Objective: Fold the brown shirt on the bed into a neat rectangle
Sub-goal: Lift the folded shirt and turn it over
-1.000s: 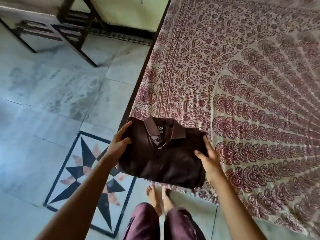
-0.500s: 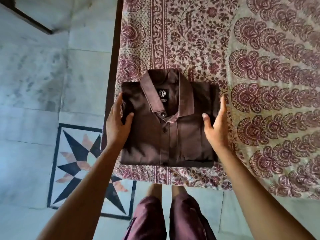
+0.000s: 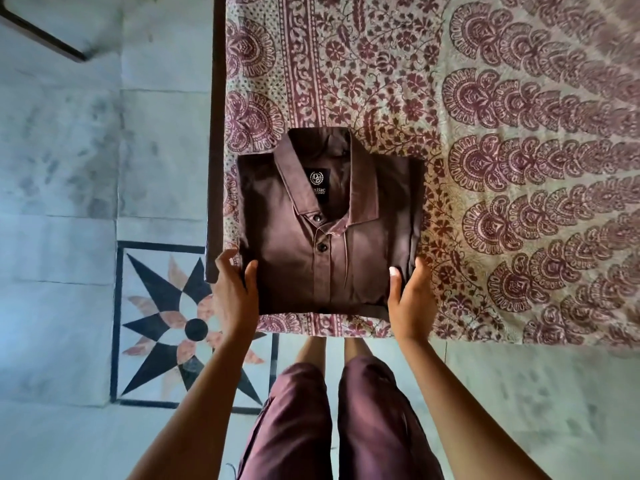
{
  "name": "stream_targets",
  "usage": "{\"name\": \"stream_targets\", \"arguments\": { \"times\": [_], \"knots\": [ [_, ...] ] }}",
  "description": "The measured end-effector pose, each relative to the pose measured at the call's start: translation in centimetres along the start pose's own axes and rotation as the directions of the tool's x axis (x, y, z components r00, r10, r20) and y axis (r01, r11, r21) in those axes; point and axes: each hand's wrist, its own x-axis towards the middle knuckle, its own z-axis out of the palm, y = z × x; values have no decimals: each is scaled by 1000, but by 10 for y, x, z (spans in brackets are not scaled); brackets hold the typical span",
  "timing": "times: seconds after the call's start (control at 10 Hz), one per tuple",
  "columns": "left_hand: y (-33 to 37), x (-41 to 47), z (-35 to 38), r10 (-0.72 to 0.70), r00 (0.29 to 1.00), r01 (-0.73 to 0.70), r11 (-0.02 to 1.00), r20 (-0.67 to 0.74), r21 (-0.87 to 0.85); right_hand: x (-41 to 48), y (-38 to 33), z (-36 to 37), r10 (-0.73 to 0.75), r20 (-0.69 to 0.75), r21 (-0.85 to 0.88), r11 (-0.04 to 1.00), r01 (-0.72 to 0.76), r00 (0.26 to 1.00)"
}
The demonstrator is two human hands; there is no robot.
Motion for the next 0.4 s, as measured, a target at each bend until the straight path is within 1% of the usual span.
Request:
{"name": "stream_targets", "arguments": {
  "times": [0.1, 0.2, 0.3, 0.4],
  "knots": [
    [2, -1, 2, 26, 1000, -25, 992, -9, 121, 1, 3, 5, -27, -10, -93, 995, 26, 1000],
    [13, -5, -1, -3, 1000, 6, 988, -24, 157, 3, 1, 2, 13, -12, -112, 994, -14, 1000],
    [24, -11, -16, -84, 995, 74, 981, 45, 180, -1, 1, -11, 69, -14, -53, 996, -69, 998],
    [50, -21, -39, -21, 992, -4, 979, 122, 203, -1, -8, -39, 42, -31, 6, 999, -42, 999]
  ]
}}
